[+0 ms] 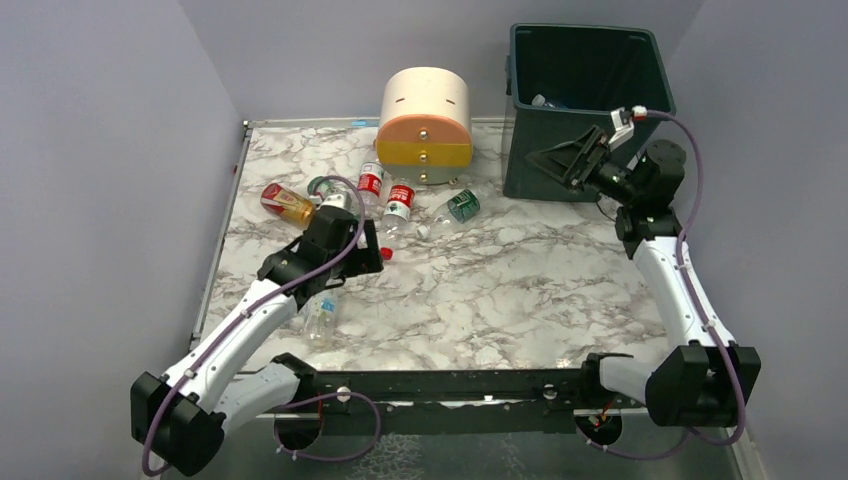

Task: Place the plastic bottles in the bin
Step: Place the plastic bottle in the trash bin.

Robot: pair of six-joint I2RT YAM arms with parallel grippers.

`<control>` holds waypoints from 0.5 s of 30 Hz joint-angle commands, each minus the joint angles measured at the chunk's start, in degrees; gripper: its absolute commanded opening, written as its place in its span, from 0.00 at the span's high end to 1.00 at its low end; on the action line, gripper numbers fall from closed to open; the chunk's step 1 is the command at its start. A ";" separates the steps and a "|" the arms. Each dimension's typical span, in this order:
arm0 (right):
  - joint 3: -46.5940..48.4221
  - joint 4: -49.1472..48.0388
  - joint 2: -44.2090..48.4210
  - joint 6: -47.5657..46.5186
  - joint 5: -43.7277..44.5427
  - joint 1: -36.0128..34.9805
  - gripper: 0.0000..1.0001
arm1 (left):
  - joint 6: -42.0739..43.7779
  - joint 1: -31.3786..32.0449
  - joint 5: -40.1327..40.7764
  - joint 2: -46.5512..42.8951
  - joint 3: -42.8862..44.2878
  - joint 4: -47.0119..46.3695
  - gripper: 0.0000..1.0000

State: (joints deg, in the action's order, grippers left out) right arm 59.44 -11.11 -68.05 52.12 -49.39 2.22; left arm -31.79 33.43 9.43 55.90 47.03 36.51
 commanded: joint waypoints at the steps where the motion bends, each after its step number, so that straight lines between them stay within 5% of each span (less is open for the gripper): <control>1: -5.93 0.23 2.04 -2.95 -2.36 -0.17 0.00 | 2.51 -8.05 -3.75 1.36 1.56 0.22 0.01; 15: -12.27 -0.73 3.52 -4.55 -5.58 -0.28 0.00 | 7.41 -22.82 -5.64 6.27 3.91 3.24 0.01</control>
State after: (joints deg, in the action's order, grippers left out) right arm 48.73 -10.35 -65.93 49.12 -52.45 2.17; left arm -27.11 12.91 5.98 61.21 48.16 37.91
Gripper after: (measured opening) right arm 0.998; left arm 0.989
